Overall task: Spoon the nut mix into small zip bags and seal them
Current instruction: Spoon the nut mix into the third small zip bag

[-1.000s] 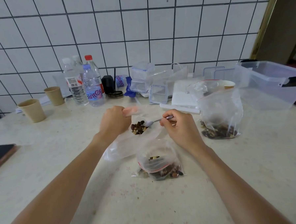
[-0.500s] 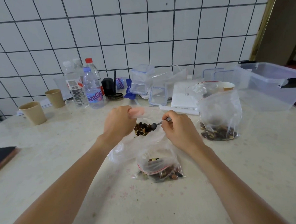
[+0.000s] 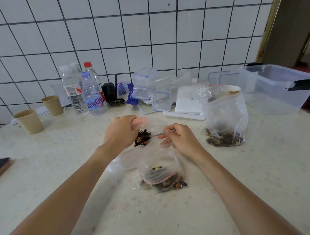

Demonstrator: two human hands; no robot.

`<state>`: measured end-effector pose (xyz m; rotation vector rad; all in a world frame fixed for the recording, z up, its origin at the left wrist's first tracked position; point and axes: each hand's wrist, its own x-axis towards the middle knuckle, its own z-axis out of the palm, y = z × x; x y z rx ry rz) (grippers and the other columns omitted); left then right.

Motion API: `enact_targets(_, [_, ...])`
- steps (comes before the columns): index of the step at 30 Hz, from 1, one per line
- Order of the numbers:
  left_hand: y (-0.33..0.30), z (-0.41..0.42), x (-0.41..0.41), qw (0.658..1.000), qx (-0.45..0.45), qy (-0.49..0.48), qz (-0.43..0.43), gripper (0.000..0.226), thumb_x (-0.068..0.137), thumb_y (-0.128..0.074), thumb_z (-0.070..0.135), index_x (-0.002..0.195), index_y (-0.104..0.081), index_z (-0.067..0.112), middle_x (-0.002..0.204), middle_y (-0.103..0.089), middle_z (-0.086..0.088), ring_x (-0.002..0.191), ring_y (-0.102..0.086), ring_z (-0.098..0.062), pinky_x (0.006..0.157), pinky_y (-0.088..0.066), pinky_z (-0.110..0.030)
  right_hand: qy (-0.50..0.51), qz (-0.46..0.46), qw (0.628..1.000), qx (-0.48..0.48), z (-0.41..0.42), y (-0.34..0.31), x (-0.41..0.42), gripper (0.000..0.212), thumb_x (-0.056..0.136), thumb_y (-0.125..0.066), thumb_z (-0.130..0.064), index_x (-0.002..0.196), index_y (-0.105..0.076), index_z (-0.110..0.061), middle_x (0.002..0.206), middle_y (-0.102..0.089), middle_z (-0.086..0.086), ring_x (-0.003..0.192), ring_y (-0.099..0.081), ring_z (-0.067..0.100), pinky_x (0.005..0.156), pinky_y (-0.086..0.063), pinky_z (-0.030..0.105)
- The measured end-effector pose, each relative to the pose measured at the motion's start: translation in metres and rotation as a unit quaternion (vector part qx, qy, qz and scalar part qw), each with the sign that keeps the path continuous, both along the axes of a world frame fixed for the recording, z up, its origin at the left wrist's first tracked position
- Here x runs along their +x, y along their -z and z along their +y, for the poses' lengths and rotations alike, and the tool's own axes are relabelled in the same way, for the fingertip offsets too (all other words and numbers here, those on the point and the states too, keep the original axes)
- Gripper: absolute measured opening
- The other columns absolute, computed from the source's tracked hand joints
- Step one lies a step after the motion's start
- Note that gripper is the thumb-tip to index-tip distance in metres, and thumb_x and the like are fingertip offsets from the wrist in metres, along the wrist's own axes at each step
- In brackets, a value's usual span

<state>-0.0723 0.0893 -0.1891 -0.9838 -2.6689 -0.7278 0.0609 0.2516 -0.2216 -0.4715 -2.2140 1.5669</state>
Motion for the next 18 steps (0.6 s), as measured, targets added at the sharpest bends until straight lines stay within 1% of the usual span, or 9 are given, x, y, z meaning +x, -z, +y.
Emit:
enact_targets(2, [0.001,-0.001,-0.001,1.0,0.003,-0.005,0.006,0.016,0.093,-0.06,0.015,0.078,-0.063,0.018,0.07,-0.067,-0.002,0.07,-0.063,-0.028,0.06,-0.05,-0.039,-0.01,-0.001,1.0,-0.012,0.0,0.001,0.0,0.021,0.109,-0.05,-0.017,0.113,-0.063,-0.002,0.103,-0.079,0.002,0.078,-0.078,0.022,0.047,-0.04,0.008])
enact_targets(5, [0.003,-0.002,-0.003,1.0,0.002,-0.01,0.019,0.015,0.094,-0.059,0.015,0.081,-0.065,0.018,0.072,-0.068,-0.002,0.071,-0.063,-0.029,0.06,-0.051,-0.039,-0.007,-0.001,0.999,-0.037,-0.003,0.002,-0.001,0.019,0.108,-0.051,-0.016,0.109,-0.064,-0.003,0.1,-0.08,0.0,0.075,-0.076,0.018,0.045,-0.039,0.009])
enact_targets(8, [0.002,-0.002,-0.007,0.999,-0.007,-0.02,0.045,0.014,0.095,-0.058,0.015,0.086,-0.068,0.018,0.076,-0.069,-0.003,0.073,-0.064,-0.03,0.063,-0.056,-0.042,0.012,0.009,0.998,-0.058,-0.005,0.002,-0.001,0.018,0.106,-0.051,-0.016,0.104,-0.066,-0.006,0.093,-0.081,-0.004,0.073,-0.076,0.016,0.045,-0.039,0.01])
enact_targets(10, [0.0,-0.002,-0.01,0.997,-0.012,-0.021,0.069,0.014,0.096,-0.058,0.015,0.089,-0.069,0.018,0.079,-0.069,-0.003,0.073,-0.064,-0.03,0.063,-0.055,-0.041,0.023,0.013,0.997,-0.067,-0.006,0.0,0.0,0.018,0.106,-0.051,-0.017,0.103,-0.066,-0.008,0.092,-0.081,-0.006,0.076,-0.077,0.018,0.048,-0.04,0.016])
enact_targets(12, [-0.001,-0.001,-0.013,0.996,-0.018,-0.014,0.086,0.012,0.097,-0.059,0.015,0.094,-0.07,0.018,0.084,-0.068,-0.003,0.075,-0.064,-0.028,0.06,-0.05,-0.036,0.032,0.014,0.997,-0.076,-0.006,-0.001,0.001,0.017,0.106,-0.051,-0.018,0.104,-0.066,-0.009,0.092,-0.081,-0.005,0.079,-0.078,0.021,0.051,-0.04,0.024])
enact_targets(14, [-0.003,-0.001,-0.016,0.996,-0.024,-0.013,0.089,0.009,0.096,-0.063,0.02,0.103,-0.07,0.019,0.095,-0.069,-0.004,0.081,-0.065,-0.027,0.063,-0.05,-0.036,0.042,0.018,0.996,-0.083,-0.006,-0.003,0.001,0.017,0.106,-0.052,-0.018,0.104,-0.066,-0.01,0.091,-0.081,-0.002,0.081,-0.078,0.022,0.055,-0.042,0.029])
enact_targets(16, [-0.004,-0.003,-0.018,0.997,-0.024,-0.015,0.076,0.027,0.093,-0.072,0.032,0.117,-0.068,0.021,0.11,-0.069,-0.002,0.091,-0.066,-0.026,0.072,-0.054,-0.038,0.05,0.024,0.995,-0.079,-0.005,-0.005,0.002,0.016,0.106,-0.052,-0.018,0.103,-0.065,-0.011,0.091,-0.081,0.0,0.082,-0.078,0.023,0.055,-0.043,0.028])
enact_targets(18, [-0.007,-0.006,-0.019,0.999,-0.012,-0.001,0.047,0.05,0.086,-0.08,0.043,0.128,-0.063,0.022,0.121,-0.065,0.001,0.097,-0.063,-0.02,0.079,-0.052,-0.034,0.057,0.028,0.996,-0.069,-0.003,-0.007,0.003,0.015,0.105,-0.051,-0.017,0.101,-0.065,-0.011,0.091,-0.081,0.001,0.082,-0.078,0.023,0.056,-0.044,0.025])
